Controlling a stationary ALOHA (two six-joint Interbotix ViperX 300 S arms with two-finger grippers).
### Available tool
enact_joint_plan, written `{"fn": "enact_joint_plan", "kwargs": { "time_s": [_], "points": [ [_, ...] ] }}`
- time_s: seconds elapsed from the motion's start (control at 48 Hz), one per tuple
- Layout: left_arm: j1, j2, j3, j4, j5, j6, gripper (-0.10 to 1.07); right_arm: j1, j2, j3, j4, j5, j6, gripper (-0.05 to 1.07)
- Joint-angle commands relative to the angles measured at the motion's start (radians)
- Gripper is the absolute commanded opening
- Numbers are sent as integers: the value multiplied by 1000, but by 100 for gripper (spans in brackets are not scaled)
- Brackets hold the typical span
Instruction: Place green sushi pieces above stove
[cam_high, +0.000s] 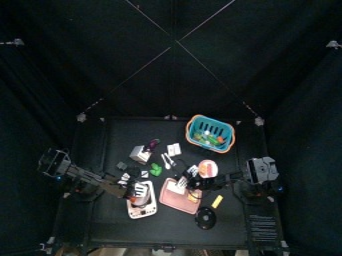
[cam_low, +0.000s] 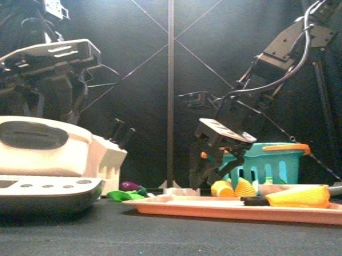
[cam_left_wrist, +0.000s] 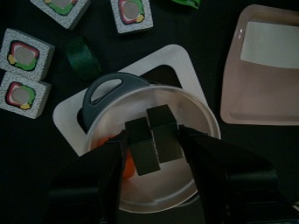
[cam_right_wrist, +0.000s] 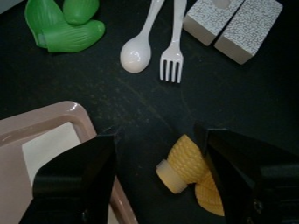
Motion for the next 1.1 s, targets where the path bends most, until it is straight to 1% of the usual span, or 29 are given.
{"fn": "enact_joint_plan", "kwargs": {
  "time_s": [0.0,0.188,0.396,0.562,0.646,0.75,0.833,0.917,0.979,1.062,1.083],
  "points": [
    [2,-15,-11,6,2,2,63,3,-20,-14,0,5,-2,95],
    [2,-54,-17,21,3,5,63,5,-20,-14,0,9,-2,95],
    [-2,-141,-2,100,11,5,63,5,-20,-12,2,11,0,95],
    [-5,-264,40,155,11,8,62,5,-18,-12,2,9,0,95],
    [-5,-344,69,204,9,14,62,5,-17,-14,0,11,2,95],
    [-3,-453,120,255,8,23,62,3,-11,-17,0,11,0,95],
    [5,-522,166,273,11,32,62,2,-6,-17,2,9,2,95],
    [37,-577,210,296,18,57,62,0,0,-20,2,8,2,95],
    [91,-615,245,307,28,91,62,0,5,-21,5,8,2,95],
    [156,-630,284,293,44,140,62,-2,8,-23,9,8,0,95],
    [184,-630,296,290,46,161,62,0,8,-23,9,8,0,95]
  ]
}}
